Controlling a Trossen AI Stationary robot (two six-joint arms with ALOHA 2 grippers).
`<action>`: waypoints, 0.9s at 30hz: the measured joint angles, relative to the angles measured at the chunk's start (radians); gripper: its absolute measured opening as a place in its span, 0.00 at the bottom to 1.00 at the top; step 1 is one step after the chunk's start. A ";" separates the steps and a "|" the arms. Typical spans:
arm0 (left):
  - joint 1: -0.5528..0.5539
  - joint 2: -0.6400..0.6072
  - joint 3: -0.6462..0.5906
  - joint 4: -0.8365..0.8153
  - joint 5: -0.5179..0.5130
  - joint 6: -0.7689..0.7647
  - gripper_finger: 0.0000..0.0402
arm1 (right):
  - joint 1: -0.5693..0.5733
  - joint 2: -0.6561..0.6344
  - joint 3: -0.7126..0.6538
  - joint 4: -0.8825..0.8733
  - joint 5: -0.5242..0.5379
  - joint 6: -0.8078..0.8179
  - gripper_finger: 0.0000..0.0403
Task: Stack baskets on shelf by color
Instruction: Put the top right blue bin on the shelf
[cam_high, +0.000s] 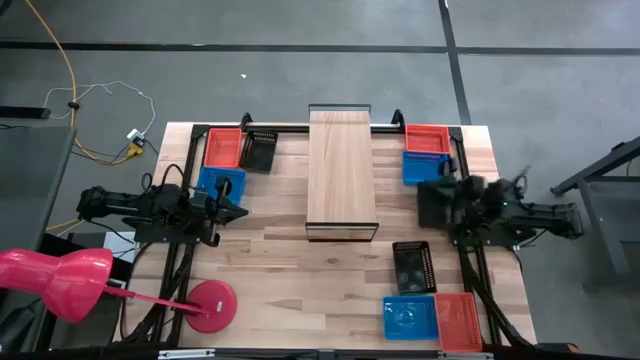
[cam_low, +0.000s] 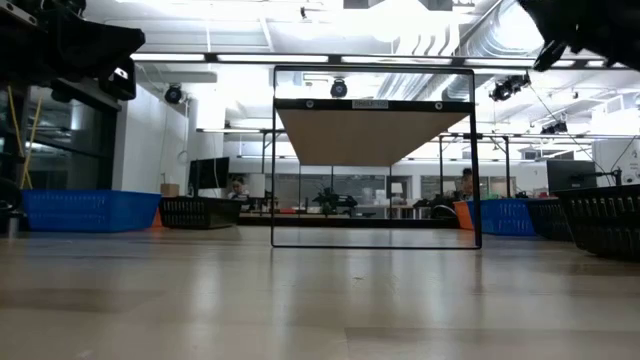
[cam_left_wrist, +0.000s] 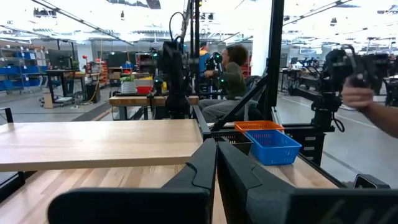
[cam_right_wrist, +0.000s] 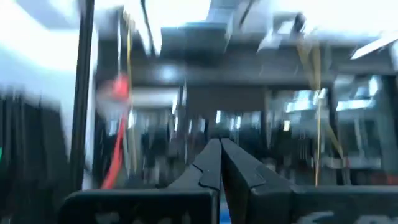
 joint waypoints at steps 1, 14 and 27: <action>0.000 0.000 0.000 0.000 0.000 0.000 0.01 | 0.000 0.021 0.017 0.009 0.049 0.027 0.00; 0.000 0.000 0.000 0.000 0.000 0.000 0.01 | -0.056 0.620 0.538 -1.161 0.687 0.602 0.34; 0.000 0.000 0.000 0.000 0.000 0.000 0.01 | -0.324 0.979 0.577 -1.472 0.587 0.916 0.48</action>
